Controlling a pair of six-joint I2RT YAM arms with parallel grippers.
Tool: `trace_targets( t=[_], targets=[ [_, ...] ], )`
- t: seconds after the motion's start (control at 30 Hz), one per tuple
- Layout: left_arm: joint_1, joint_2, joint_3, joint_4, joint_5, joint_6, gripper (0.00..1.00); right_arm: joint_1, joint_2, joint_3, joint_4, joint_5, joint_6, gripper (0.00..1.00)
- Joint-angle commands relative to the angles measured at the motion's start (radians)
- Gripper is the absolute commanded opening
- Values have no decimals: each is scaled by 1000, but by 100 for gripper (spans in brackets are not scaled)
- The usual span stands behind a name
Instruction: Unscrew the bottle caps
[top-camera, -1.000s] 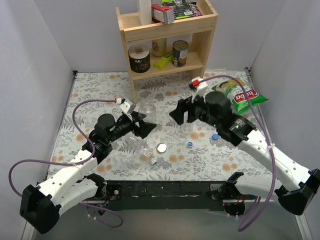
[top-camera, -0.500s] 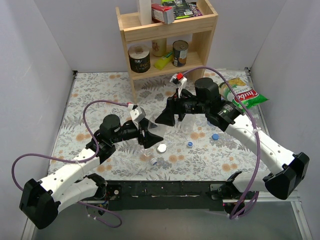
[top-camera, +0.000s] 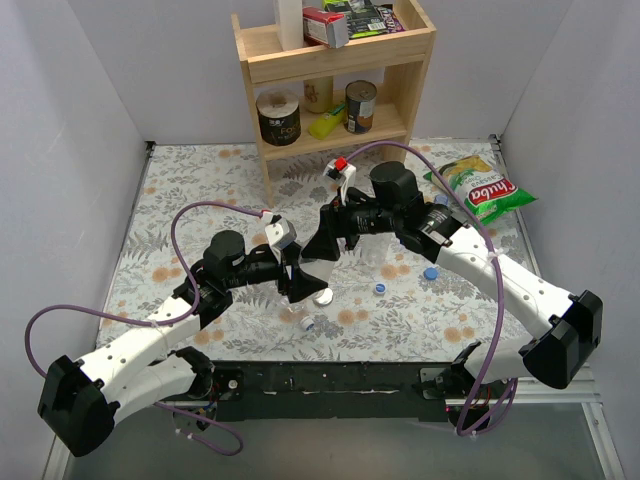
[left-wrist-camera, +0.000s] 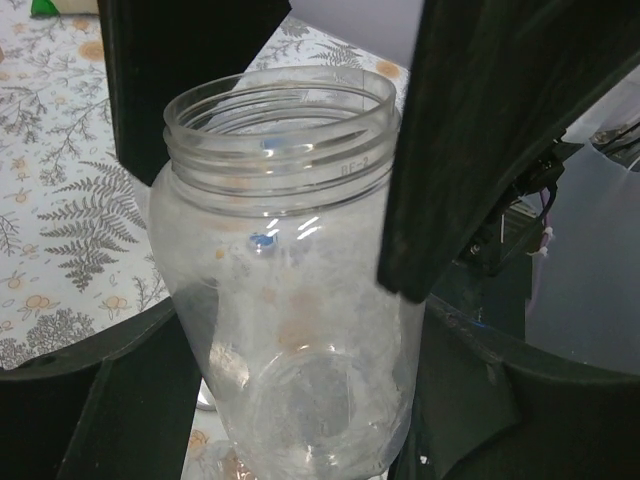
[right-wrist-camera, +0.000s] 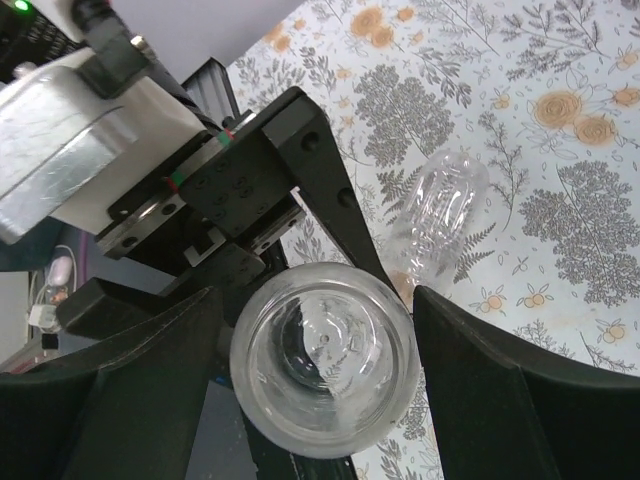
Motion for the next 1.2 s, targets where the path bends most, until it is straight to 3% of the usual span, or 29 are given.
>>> trace_targets(
  t=[0.0,0.17,0.27,0.3,0.4,0.5,0.57,0.6,0.67,0.83,1.0,1.17],
  targets=[
    [-3,-10,35,16,-21,20,46,34,23,34,-63,13,-41,83],
    [-4,-19,31,17,-49,19,45,39,36,31,-76,7,-54,81],
    [-4,-37,18,34,-60,20,45,39,36,21,-90,13,-63,73],
    [-4,-37,18,34,-58,19,45,39,33,13,-86,18,-63,60],
    [-4,-21,29,25,-52,14,46,39,20,14,-73,32,-58,42],
    [-4,-13,29,31,-80,-10,59,39,6,31,-86,65,-71,26],
    [-4,-13,26,40,-103,-38,76,39,-5,40,-106,111,-87,22],
    [-4,-11,28,40,-112,-43,79,39,-8,53,-113,130,-92,18],
    [-4,-8,29,36,-123,-56,98,39,-23,57,-129,194,-107,16],
    [-3,-19,46,-10,-178,-41,98,37,-65,60,-135,405,-144,11],
    [26,-94,26,-68,-245,52,98,59,-117,-36,9,532,-175,10],
    [115,-148,20,-110,-458,77,98,117,-105,-125,150,688,-210,12]
  ],
)
